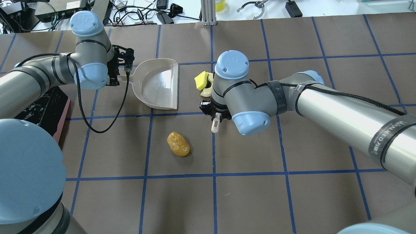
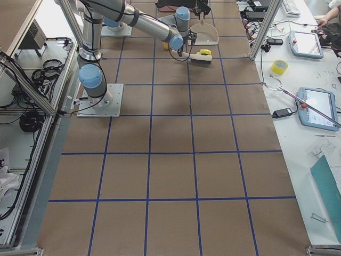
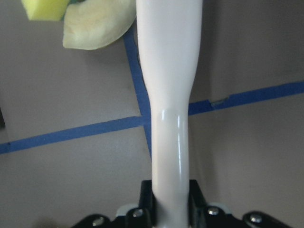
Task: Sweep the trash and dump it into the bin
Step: 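Sweep the sponge and ring piece toward the dustpan with the right gripper's brush, then drag the dustpan toward the bin with the left gripper while the right brush follows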
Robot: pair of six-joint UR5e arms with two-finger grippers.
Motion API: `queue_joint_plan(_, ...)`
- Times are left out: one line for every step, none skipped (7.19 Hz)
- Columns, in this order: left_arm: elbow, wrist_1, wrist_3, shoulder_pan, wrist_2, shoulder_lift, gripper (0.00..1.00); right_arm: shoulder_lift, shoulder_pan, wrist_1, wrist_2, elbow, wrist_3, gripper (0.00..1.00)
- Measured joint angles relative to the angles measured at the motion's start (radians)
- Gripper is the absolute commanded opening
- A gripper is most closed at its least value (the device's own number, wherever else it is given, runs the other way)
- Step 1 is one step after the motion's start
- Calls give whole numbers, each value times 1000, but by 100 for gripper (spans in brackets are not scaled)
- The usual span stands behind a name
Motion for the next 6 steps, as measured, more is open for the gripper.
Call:
queue_joint_plan(0,0,1,0,0,0,0,15,9,-16,1,-13,7,0)
queue_joint_plan(1,1,1,0,0,0,0,34,25,-23,4,-41,27,0)
queue_joint_plan(1,1,2,0,0,0,0,65,55,-25,9,-90,65,0)
queue_joint_plan(2,2,2,0,0,0,0,105,91,-23,13,-150,106,0)
queue_joint_plan(2,2,2,-1,0,0,0,140,120,-17,15,-202,133,0)
queue_joint_plan(2,2,2,0,0,0,0,165,137,-18,33,-231,147,0)
